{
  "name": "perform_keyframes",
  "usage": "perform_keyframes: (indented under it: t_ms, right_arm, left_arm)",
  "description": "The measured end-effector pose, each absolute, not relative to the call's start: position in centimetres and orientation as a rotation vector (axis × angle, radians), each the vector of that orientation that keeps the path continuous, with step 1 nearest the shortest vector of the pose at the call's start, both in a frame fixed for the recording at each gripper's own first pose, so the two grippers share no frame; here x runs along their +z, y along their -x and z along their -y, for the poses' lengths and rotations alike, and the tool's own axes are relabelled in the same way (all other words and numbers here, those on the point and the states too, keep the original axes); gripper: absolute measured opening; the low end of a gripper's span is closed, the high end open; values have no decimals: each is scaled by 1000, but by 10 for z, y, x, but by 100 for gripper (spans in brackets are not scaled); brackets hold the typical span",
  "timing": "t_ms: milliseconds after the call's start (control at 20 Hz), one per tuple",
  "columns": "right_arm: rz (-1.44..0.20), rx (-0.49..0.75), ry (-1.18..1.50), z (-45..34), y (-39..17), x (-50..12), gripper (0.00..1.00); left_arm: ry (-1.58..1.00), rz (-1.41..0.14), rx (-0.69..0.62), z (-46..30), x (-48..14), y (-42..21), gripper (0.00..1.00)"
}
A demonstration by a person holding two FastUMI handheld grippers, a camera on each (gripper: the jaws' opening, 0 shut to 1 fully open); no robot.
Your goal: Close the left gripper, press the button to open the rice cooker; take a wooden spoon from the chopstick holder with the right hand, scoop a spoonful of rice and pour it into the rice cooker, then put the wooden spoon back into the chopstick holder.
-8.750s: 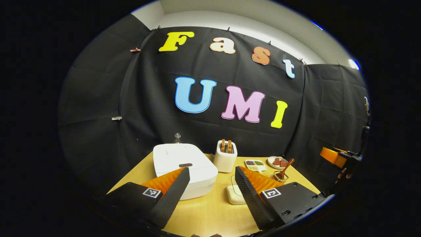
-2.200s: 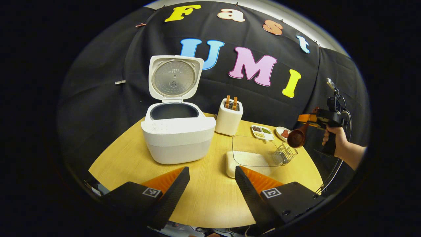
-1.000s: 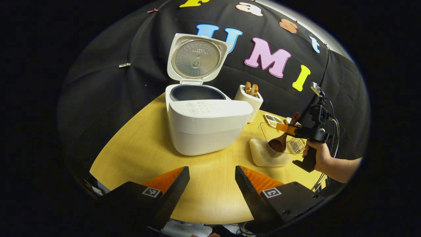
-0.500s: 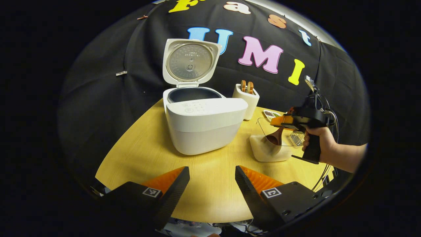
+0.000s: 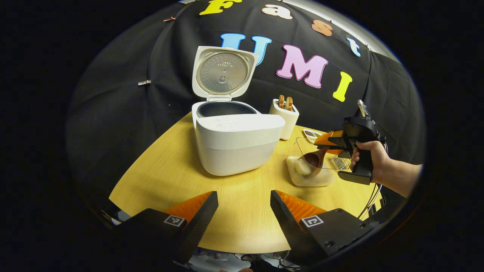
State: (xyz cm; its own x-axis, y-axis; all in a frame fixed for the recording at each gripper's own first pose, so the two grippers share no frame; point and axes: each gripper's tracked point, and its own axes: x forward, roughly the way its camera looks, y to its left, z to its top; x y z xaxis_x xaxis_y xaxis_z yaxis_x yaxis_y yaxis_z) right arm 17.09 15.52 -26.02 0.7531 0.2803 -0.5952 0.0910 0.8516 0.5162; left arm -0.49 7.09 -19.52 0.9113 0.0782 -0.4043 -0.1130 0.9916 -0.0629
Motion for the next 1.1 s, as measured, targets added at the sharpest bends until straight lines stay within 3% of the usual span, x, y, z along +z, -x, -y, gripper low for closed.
perform_keyframes:
  t_ms: [500, 1100]
  right_arm:
    - [-668, -74, -816, -84, -179, -226, 17]
    - [-655, 39, -1011, -139, -206, -151, 17]
  left_arm:
    - [86, -397, 93, -65, -186, 1, 96]
    - [68, -390, 84, -57, -183, 3, 96]
